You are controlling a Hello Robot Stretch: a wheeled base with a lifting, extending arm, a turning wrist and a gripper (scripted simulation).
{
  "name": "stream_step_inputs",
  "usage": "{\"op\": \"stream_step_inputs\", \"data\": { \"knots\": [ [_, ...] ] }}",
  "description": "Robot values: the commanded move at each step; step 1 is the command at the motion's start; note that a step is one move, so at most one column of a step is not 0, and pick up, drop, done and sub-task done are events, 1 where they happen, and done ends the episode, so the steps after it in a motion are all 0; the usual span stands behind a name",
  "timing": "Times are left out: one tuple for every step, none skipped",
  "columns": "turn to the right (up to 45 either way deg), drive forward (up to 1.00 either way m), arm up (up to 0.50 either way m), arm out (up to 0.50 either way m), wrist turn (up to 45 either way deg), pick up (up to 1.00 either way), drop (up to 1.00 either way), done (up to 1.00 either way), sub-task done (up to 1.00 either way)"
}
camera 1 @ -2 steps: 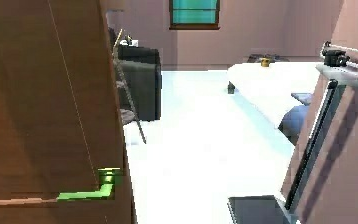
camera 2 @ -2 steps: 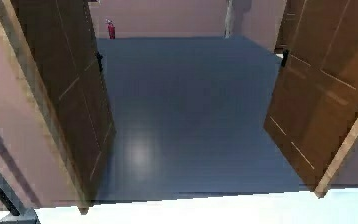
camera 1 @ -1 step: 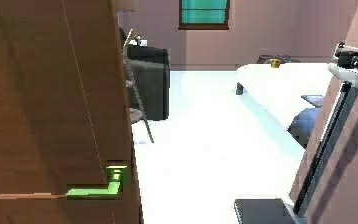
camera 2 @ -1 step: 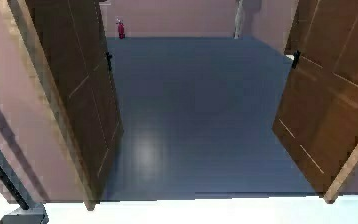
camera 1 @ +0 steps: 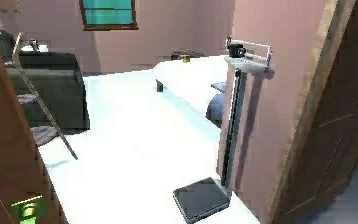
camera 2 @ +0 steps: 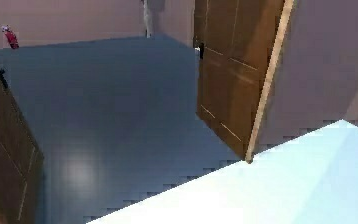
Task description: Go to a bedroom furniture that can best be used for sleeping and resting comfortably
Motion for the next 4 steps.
{"op": "stream_step_inputs", "data": {
  "knots": [
    [0.0,0.65,0.00,0.00,0.0,0.00,0.00,0.00,0.00],
    [-21.0,0.00,0.00,0.00,0.0,0.00,0.00,0.00,0.00],
    [0.0,0.30,0.00,0.00,0.0,0.00,0.00,0.00,0.00],
    [-39.0,0.00,0.00,0.00,0.0,0.00,0.00,0.00,0.00]
  ]
}}
